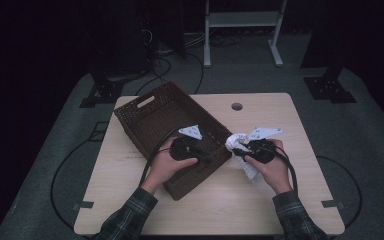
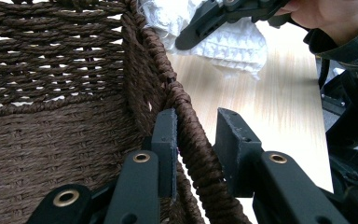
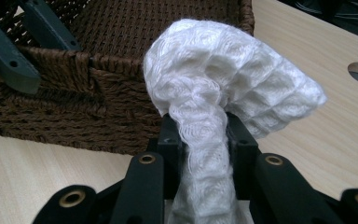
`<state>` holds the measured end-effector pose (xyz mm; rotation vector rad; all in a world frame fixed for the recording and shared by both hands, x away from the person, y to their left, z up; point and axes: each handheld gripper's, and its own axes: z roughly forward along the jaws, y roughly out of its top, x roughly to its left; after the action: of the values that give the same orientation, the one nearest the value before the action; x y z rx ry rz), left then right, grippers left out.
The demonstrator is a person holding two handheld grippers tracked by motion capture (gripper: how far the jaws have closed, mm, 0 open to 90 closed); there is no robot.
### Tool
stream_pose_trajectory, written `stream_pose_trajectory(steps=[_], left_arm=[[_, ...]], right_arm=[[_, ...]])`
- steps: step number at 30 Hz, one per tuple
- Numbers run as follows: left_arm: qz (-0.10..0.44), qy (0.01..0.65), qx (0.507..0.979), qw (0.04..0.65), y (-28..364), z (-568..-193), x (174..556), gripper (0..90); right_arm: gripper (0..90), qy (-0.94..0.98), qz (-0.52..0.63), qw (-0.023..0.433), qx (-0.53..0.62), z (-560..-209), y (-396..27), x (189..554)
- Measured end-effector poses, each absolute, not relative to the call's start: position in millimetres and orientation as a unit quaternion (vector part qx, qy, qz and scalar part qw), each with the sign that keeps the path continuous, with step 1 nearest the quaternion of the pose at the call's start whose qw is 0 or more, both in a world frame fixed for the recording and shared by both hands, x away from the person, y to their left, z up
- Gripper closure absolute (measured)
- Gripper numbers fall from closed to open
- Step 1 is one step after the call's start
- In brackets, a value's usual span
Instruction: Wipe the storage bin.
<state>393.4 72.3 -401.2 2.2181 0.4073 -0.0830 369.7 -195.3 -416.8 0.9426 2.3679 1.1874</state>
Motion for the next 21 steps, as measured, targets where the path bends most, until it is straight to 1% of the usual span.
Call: stream_pose_trajectory(steps=[13, 21], left_arm=[[-0.031, 0.162, 0.889, 0.427, 72, -401, 393, 69.0], [-0.029, 0.162, 0.889, 0.427, 72, -401, 392, 69.0]], right_arm=[[71.9, 0.837, 0.402, 0.159, 0.335, -431, -192, 375], [71.8, 0.842, 0.393, 0.143, 0.341, -446, -190, 380]])
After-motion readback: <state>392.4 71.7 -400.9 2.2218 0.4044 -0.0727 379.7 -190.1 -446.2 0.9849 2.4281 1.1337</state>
